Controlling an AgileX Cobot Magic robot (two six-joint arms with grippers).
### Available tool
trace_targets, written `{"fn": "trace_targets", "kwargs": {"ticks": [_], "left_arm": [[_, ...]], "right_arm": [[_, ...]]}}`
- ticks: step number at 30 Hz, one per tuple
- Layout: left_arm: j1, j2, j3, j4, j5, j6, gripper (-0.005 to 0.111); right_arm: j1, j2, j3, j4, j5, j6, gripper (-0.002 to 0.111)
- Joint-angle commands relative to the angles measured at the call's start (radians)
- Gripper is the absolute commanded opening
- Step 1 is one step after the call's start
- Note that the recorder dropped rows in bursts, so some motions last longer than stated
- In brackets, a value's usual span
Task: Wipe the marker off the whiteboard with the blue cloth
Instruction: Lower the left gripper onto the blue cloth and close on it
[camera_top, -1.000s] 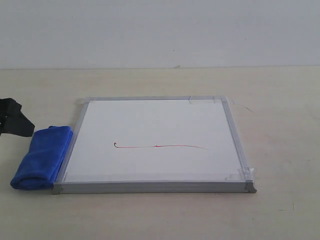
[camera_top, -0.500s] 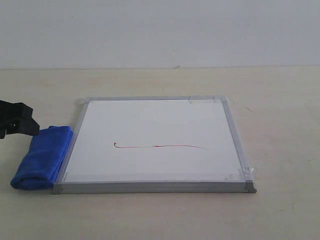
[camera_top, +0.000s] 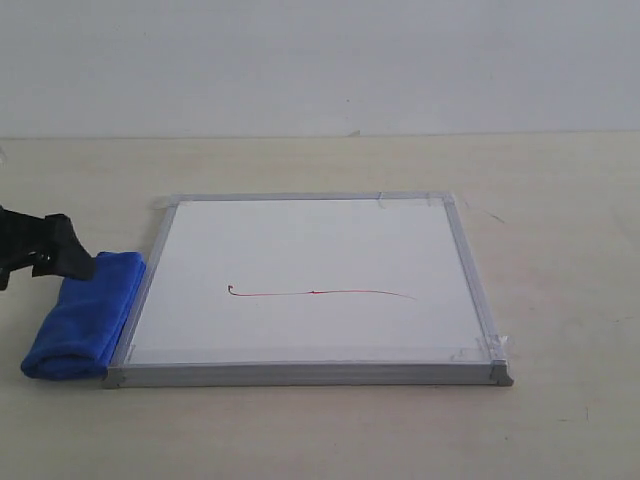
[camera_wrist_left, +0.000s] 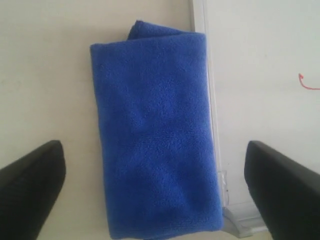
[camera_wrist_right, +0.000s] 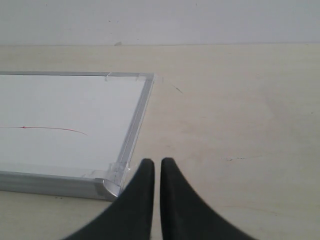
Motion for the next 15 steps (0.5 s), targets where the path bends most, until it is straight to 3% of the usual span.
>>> {"fn": "trace_targets", "kwargs": {"ticks": [1, 8, 15], "left_arm": [[-0.031, 0.056, -0.006, -0.018, -0.019, 0.004, 0.090], [-0.081, 0.113, -0.006, -0.018, -0.077, 0.014, 0.090], [-0.080, 0.156, -0.006, -0.017, -0.089, 0.017, 0.090]], "right_arm": [[-0.005, -0.005, 0.000, -0.002, -0.008, -0.003, 0.001], [-0.005, -0.005, 0.000, -0.002, -0.008, -0.003, 0.001], [-0.005, -0.005, 0.000, -0.002, -0.008, -0.003, 0.001]]}}
